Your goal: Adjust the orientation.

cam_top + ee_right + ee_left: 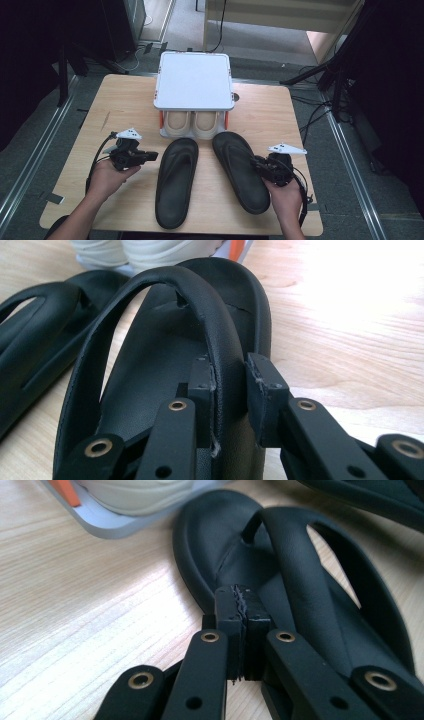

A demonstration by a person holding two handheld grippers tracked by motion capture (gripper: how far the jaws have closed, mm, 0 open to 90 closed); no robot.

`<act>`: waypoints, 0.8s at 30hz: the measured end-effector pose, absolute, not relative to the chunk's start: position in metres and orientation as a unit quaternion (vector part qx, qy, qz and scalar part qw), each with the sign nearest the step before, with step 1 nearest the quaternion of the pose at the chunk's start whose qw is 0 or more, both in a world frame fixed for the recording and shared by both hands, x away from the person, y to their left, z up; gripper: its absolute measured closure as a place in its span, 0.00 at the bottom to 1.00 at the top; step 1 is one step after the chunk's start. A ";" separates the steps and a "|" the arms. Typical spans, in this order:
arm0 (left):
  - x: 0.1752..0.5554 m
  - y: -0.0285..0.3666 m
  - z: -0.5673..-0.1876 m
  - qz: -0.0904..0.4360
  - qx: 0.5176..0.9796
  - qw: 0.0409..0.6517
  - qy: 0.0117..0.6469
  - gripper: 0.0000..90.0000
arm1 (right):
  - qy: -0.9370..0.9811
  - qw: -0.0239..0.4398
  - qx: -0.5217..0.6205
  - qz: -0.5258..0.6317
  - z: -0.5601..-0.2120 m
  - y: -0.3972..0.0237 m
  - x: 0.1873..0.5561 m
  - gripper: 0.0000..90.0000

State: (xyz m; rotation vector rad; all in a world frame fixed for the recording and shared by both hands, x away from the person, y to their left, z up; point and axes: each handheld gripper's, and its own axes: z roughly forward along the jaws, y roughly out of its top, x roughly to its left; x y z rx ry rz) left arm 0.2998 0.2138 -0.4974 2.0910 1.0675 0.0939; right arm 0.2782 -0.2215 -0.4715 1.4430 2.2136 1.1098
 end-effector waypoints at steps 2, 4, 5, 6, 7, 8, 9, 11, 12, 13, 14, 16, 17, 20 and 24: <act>0.300 0.212 -0.499 0.042 0.823 0.386 0.414 1.00 | 0.769 0.133 0.496 0.382 -0.474 -0.219 0.276 0.84; 0.301 0.211 -0.502 0.041 0.823 0.391 0.411 1.00 | 0.772 0.130 0.493 0.379 -0.477 -0.216 0.274 0.84; 0.302 0.211 -0.503 0.038 0.824 0.390 0.408 1.00 | 0.774 0.131 0.491 0.377 -0.477 -0.215 0.274 0.84; 0.302 0.210 -0.504 0.034 0.824 0.390 0.410 1.00 | 0.774 0.130 0.492 0.377 -0.478 -0.213 0.274 0.84; 0.303 0.209 -0.505 0.032 0.825 0.388 0.409 1.00 | 0.776 0.128 0.491 0.374 -0.479 -0.212 0.274 0.84; 0.303 0.208 -0.507 0.029 0.827 0.385 0.408 1.00 | 0.778 0.128 0.489 0.373 -0.481 -0.211 0.275 0.84; 0.303 0.207 -0.508 0.029 0.830 0.382 0.406 1.00 | 0.780 0.125 0.489 0.370 -0.483 -0.208 0.275 0.84; 0.304 0.205 -0.510 0.023 0.833 0.378 0.404 1.00 | 0.786 0.122 0.485 0.363 -0.486 -0.203 0.275 0.84; 0.304 0.204 -0.510 0.025 0.834 0.376 0.404 1.00 | 0.789 0.121 0.482 0.362 -0.488 -0.201 0.275 0.84; 0.305 0.203 -0.511 0.023 0.836 0.373 0.402 1.00 | 0.790 0.119 0.481 0.362 -0.489 -0.199 0.275 0.84; 0.305 0.202 -0.512 0.020 0.837 0.371 0.403 1.00 | 0.792 0.117 0.478 0.360 -0.491 -0.196 0.275 0.84; 0.304 0.200 -0.513 0.020 0.841 0.369 0.396 1.00 | 0.795 0.114 0.476 0.358 -0.493 -0.191 0.275 0.84; 0.304 0.199 -0.513 0.019 0.841 0.369 0.396 1.00 | 0.796 0.113 0.474 0.358 -0.494 -0.190 0.275 0.84; 0.304 0.198 -0.514 0.020 0.843 0.367 0.392 1.00 | 0.797 0.110 0.473 0.360 -0.496 -0.188 0.275 0.83; 0.304 0.197 -0.515 0.021 0.843 0.365 0.393 1.00 | 0.794 0.094 0.476 0.366 -0.499 -0.187 0.275 0.83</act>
